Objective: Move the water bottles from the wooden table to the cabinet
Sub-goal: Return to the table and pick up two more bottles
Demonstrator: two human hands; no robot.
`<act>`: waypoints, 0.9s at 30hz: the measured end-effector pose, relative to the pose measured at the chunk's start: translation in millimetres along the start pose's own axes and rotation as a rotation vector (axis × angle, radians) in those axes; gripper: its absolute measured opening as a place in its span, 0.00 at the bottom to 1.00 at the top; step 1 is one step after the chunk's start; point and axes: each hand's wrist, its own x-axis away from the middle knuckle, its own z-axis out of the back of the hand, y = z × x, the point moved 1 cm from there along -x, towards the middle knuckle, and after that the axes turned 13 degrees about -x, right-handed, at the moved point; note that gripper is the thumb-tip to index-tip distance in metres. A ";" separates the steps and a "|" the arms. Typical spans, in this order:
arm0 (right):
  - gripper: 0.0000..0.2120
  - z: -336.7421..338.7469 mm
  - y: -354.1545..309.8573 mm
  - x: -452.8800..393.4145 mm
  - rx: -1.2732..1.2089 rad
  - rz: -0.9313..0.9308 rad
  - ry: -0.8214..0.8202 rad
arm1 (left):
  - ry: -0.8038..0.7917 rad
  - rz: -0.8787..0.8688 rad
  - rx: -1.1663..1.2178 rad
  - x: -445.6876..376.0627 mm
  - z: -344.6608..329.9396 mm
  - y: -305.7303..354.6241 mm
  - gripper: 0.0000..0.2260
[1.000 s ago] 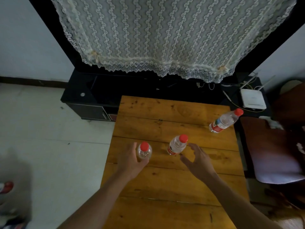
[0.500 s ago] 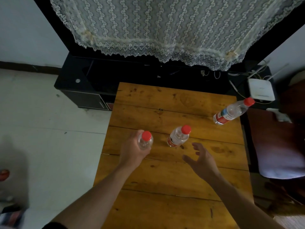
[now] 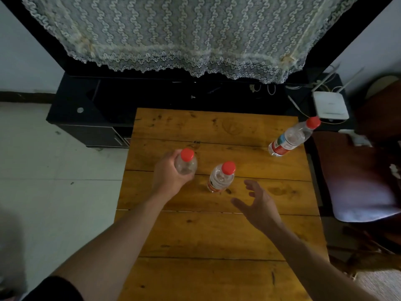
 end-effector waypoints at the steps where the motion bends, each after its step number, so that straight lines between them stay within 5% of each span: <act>1: 0.35 -1.4 -0.5 -1.9 -0.012 0.009 0.005 | -0.008 0.002 -0.004 -1.4 -0.3 0.0 0.32; 14: 0.41 -49.7 -2.0 -26.3 -0.492 -0.032 0.062 | 0.028 -0.058 -0.014 4.8 -3.2 -16.7 0.31; 27: 0.33 -74.6 15.1 -45.7 -0.487 0.097 0.178 | -0.038 0.064 0.125 2.7 -24.2 -31.3 0.31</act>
